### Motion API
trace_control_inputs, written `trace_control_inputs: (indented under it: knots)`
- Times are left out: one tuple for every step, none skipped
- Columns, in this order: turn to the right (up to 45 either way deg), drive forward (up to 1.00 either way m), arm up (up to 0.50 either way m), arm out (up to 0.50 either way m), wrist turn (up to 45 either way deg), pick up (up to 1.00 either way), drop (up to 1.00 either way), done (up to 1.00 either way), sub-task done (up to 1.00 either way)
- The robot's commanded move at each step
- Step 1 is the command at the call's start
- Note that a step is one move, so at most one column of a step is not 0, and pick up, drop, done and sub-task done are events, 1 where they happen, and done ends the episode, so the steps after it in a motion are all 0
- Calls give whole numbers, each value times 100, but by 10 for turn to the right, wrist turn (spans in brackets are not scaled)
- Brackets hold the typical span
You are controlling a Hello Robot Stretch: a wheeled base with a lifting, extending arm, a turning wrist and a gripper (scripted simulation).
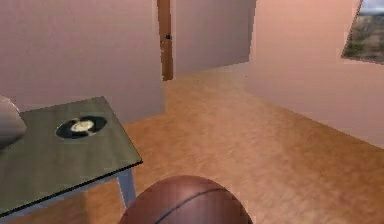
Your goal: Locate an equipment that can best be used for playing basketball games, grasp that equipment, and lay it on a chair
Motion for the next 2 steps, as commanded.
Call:
trace_control_inputs:
  knots:
    - [450, 0, 0, 0, 0, 0, 0, 0, 0]
    - [450, 0, 0, 0, 0, 0, 0, 0, 0]
